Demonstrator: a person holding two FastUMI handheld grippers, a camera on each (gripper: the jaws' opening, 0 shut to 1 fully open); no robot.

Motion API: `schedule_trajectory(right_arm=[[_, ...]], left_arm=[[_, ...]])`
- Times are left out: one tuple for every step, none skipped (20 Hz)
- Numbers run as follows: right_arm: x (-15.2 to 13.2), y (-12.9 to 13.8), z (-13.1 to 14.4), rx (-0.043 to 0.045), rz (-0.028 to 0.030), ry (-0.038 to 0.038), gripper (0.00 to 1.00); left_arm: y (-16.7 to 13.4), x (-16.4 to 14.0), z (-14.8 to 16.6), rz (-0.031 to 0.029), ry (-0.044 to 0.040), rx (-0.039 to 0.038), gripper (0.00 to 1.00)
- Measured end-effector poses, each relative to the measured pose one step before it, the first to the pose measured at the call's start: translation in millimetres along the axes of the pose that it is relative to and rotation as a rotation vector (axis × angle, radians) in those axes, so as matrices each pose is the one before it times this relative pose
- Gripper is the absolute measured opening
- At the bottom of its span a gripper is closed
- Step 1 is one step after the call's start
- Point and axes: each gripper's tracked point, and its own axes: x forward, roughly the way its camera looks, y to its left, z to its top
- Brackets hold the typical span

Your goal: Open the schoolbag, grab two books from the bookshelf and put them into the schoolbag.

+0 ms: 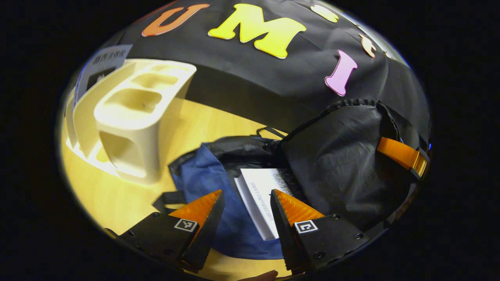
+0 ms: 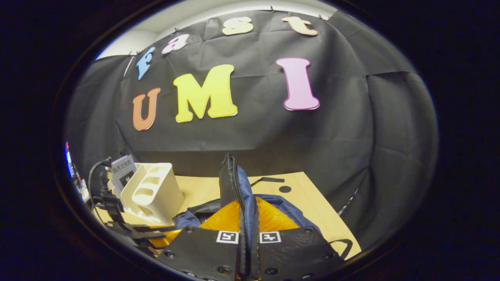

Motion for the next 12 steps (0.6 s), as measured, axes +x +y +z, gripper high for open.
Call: schedule_trajectory(right_arm=[[0.38, 1.34, -1.69, 0.00150, -0.00006, 0.00316, 0.05], [0.18, 0.94, -1.72, -0.00024, -0.00001, 0.00316, 0.05], [0.02, 0.90, -0.25, 0.00223, 0.00129, 0.00041, 0.05], [-0.26, 0.97, 0.42, 0.00202, 0.00182, -0.00179, 0.05], [0.64, 0.42, -0.61, -0.00109, -0.00134, 0.00050, 0.05], [0.83, 0.54, -0.78, -0.00355, -0.00077, 0.00073, 0.05], [0.68, 0.73, 0.54, -0.00169, -0.00018, 0.00181, 0.05], [0.89, 0.59, -0.84, -0.00008, 0.00117, 0.00197, 0.05], [0.78, 0.78, 0.21, 0.00173, 0.00045, 0.00038, 0.05], [0.61, 0.53, -0.25, 0.00026, 0.00022, 0.00096, 0.05], [0.51, 0.08, -0.17, 0.00124, 0.00036, 0.00098, 0.05], [1.22, 0.29, -1.33, 0.00084, 0.00068, 0.00235, 0.05]], left_arm=[[8.44, -8.72, 4.68, 0.01929, -0.01269, 0.03502, 0.75], [9.09, -8.95, 6.53, 0.02218, -0.01098, 0.02884, 0.75], [12.36, -6.13, 5.81, 0.03524, -0.01252, 0.02430, 0.75], [13.75, -7.96, 7.68, 0.03721, -0.01815, 0.02754, 0.76], [11.36, -5.95, 5.99, 0.02956, -0.01435, 0.02859, 0.77], [7.54, -6.26, 6.40, 0.01512, -0.01323, 0.02777, 0.77], [6.84, -5.48, 5.18, 0.01407, -0.01349, 0.02463, 0.77], [11.60, -5.80, 7.73, 0.03281, -0.01561, 0.02194, 0.77], [15.17, -4.87, 6.98, 0.03862, -0.01814, 0.01585, 0.78], [12.09, -4.00, 8.43, 0.02513, -0.02208, 0.01092, 0.79], [7.89, -4.10, 5.73, 0.01536, -0.01409, 0.00672, 0.83], [11.43, -2.60, 6.22, 0.02214, -0.01135, 0.00611, 0.88]])
